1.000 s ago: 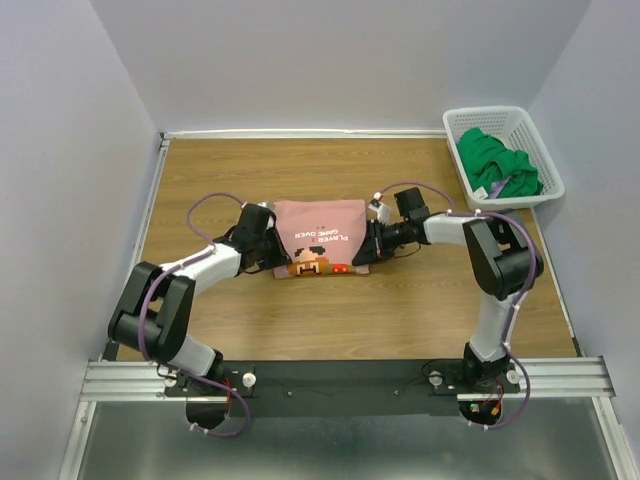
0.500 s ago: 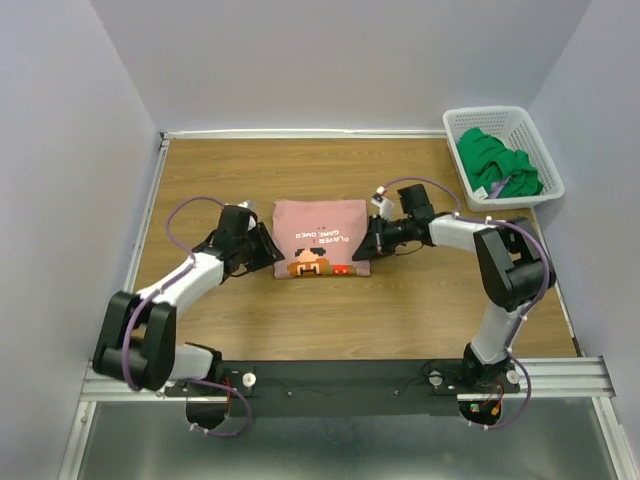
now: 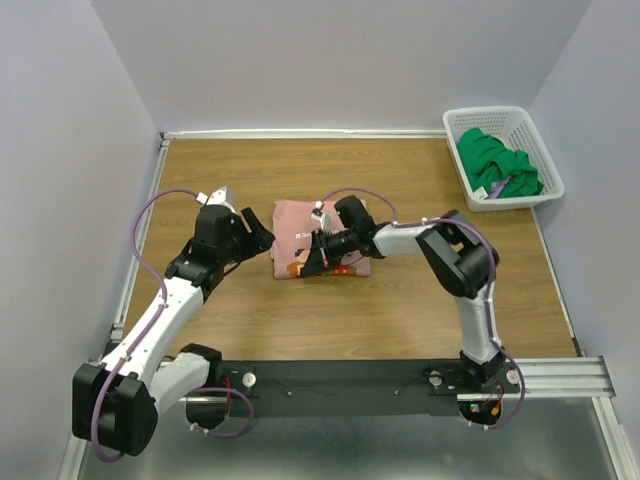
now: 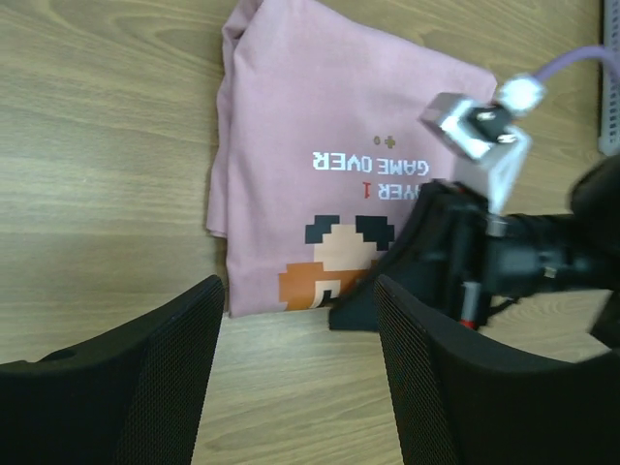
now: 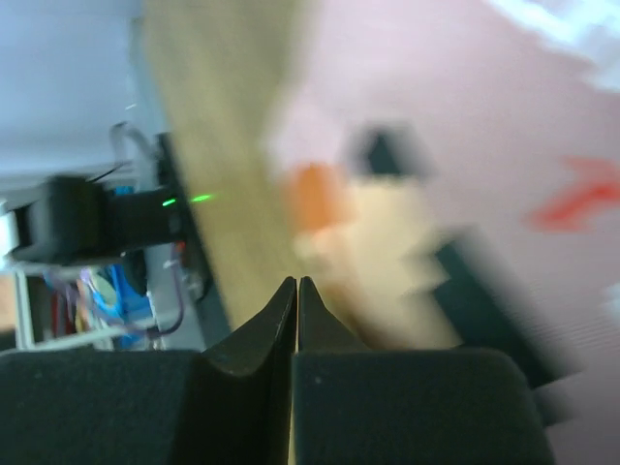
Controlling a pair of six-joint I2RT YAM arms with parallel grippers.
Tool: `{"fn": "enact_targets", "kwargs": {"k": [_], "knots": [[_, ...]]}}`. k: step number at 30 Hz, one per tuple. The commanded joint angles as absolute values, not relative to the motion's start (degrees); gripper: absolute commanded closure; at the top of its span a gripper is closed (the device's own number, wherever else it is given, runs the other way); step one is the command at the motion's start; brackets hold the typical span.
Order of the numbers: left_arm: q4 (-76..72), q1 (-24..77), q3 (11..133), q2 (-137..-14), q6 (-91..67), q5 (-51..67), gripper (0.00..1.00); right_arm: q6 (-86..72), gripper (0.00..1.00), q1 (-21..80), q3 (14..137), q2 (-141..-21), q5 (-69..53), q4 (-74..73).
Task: Fold and stack the t-shirts
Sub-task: Fold the tshirt
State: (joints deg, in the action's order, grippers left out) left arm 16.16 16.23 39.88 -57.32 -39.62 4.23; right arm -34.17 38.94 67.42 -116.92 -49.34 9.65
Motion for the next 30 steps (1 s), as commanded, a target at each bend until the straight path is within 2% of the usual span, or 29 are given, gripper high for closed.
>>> {"fn": "enact_targets", "kwargs": {"k": [1, 5, 13, 17, 21, 30], "knots": [[17.3, 16.0, 37.7, -55.9, -38.1, 1.0, 0.28, -37.9, 0.92, 39.0, 66.4, -125.1, -43.5, 14.7], [15.4, 16.0, 37.1, -56.4, -38.0, 2.0, 0.28, -39.6, 0.93, 39.0, 65.0, -126.2, -41.7, 17.2], [7.7, 15.9, 43.8, -65.8, -37.0, 5.9, 0.3, -37.4, 0.92, 35.9, 68.9, -114.1, -41.1, 12.0], [3.9, 15.4, 51.3, -75.5, -36.9, 8.3, 0.43, -37.6, 0.92, 29.4, 71.5, -113.1, -42.5, 11.7], [2.7, 14.2, 61.6, -88.8, -36.1, 11.2, 0.59, -37.8, 0.92, 21.6, 75.9, -117.4, -46.3, 11.7], [3.0, 11.9, 70.4, -109.0, -35.0, 13.1, 0.69, -38.1, 0.92, 15.5, 83.2, -128.2, -47.6, 11.6]]}}
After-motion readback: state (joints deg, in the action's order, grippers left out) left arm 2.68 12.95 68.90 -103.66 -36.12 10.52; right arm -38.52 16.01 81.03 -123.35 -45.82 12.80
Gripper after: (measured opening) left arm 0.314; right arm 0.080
